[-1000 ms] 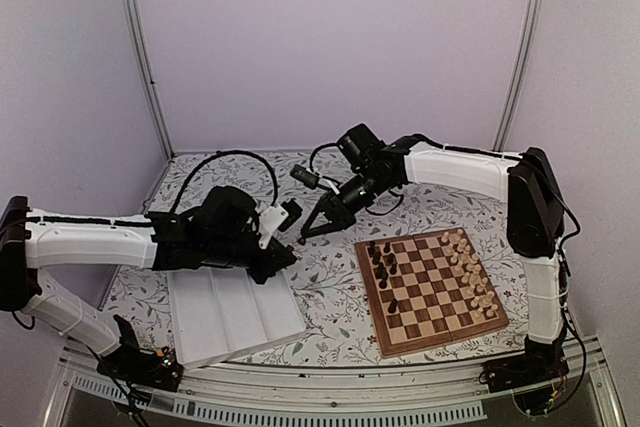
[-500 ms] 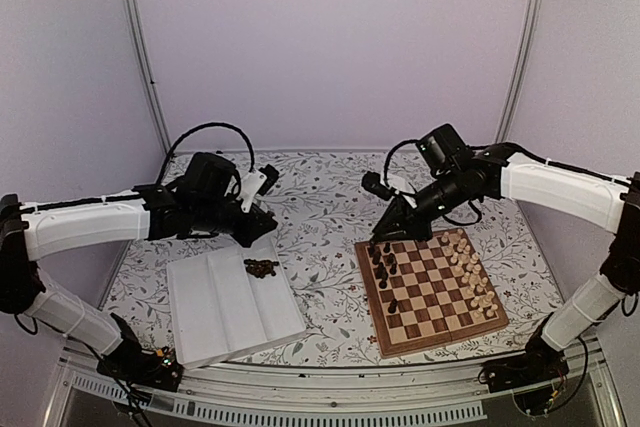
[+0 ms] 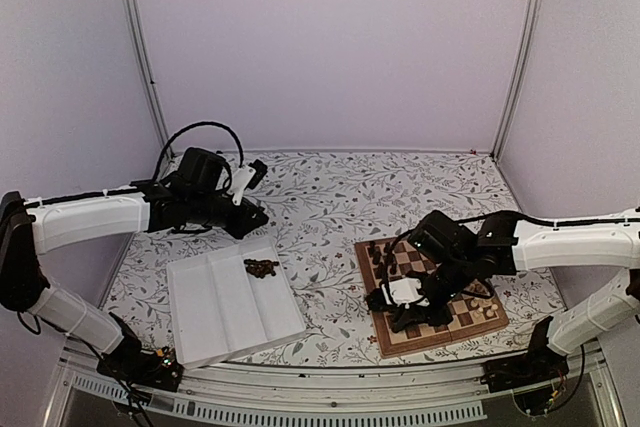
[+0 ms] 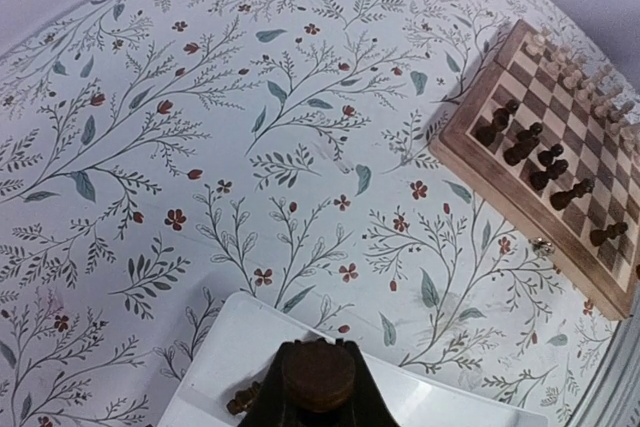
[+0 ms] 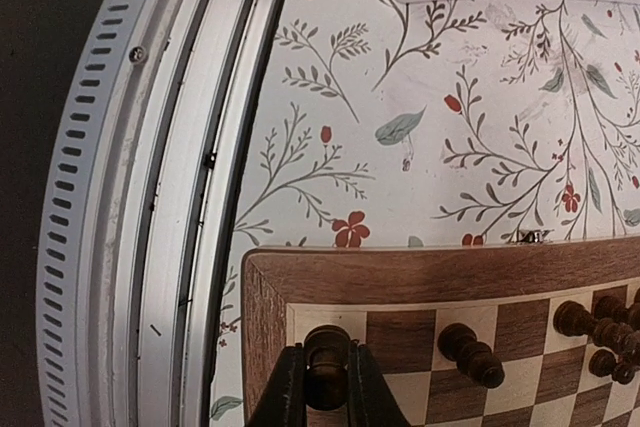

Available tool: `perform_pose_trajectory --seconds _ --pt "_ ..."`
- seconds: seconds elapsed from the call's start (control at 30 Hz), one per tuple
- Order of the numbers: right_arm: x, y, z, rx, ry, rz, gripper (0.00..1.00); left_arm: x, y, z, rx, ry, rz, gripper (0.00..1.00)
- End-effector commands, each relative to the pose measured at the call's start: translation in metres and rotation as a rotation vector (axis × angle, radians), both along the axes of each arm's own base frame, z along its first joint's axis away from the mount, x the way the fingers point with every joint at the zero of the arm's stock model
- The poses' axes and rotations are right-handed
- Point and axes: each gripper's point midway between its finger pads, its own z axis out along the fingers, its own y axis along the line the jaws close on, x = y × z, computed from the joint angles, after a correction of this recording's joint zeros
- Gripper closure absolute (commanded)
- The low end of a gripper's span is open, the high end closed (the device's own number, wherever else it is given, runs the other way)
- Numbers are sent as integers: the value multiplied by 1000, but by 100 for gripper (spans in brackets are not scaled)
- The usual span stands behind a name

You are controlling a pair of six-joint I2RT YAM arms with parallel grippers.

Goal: Set up the chess pieces on the board
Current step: Place the chess piece on the chessboard.

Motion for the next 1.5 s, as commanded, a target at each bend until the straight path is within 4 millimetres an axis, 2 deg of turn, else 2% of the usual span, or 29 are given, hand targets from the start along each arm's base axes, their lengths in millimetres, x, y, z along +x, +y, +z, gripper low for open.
perform_pose_trajectory --seconds 0.0,0.3,0.63,0.9,0.93,1.0,1.13,1.27,1.47 --pt "3 -3 -11 -19 -91 23 99 4 2 2 -14 -4 6 100" --pt "11 -2 -26 -64 -108 1 97 2 1 -1 -18 12 -2 100" --pt "1 -2 -27 -75 -53 36 95 0 0 -1 -20 19 -9 100" --pt "-3 -5 -36 -114 -27 46 94 0 0 -2 -21 24 -12 99" --pt "-3 -5 -35 -113 -28 45 92 -1 -1 -2 -22 26 -13 99" --pt "-1 -4 -33 -109 -33 40 83 0 -1 -2 -23 27 -14 99" --pt "1 4 -18 -79 -36 34 74 -2 -2 -5 -24 37 -22 99" --pt "4 9 -3 -54 -55 39 72 -2 -4 -7 -25 51 -29 99" --pt "2 9 -7 -77 -32 50 71 -5 -6 -10 -29 70 -41 98"
